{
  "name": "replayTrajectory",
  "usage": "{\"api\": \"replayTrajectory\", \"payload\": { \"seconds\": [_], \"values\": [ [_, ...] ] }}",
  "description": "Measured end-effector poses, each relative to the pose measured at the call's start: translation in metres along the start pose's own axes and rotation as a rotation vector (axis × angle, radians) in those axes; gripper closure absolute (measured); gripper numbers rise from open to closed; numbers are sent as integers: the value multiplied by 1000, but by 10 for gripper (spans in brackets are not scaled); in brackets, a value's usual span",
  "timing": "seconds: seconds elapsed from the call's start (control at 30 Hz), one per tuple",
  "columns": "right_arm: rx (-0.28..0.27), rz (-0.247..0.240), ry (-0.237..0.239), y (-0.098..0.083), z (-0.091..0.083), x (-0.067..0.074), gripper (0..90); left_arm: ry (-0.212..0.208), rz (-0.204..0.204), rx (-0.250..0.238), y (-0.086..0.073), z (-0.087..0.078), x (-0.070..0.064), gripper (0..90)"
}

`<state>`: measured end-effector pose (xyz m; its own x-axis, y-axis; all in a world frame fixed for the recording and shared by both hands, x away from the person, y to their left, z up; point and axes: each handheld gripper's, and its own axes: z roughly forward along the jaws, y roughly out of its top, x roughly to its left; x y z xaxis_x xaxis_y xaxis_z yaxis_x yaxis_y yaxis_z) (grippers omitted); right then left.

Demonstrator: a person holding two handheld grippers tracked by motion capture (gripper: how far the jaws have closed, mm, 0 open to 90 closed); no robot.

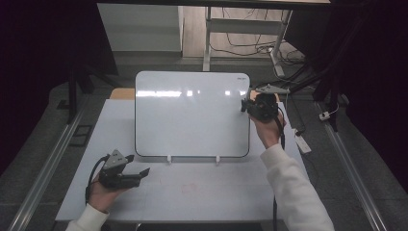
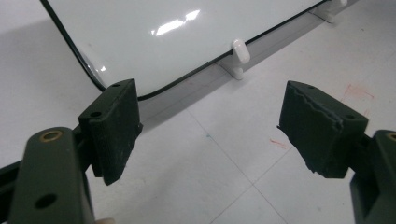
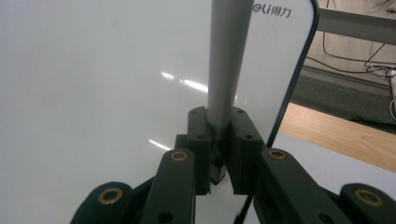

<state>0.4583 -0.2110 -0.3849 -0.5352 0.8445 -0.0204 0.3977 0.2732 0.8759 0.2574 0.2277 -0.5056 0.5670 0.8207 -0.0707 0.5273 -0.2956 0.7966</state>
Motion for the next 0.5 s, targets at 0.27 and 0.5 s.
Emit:
{"api": "replayTrajectory", "payload": {
  "seconds": [0.27, 0.5],
  "values": [
    [-26, -23, -83, 22, 27, 6, 796, 5, -10, -4, -2, -2, 3, 210],
    [-65, -34, -154, 21, 36, 13, 787, 6, -11, -5, -4, -2, 4, 210]
  ]
}}
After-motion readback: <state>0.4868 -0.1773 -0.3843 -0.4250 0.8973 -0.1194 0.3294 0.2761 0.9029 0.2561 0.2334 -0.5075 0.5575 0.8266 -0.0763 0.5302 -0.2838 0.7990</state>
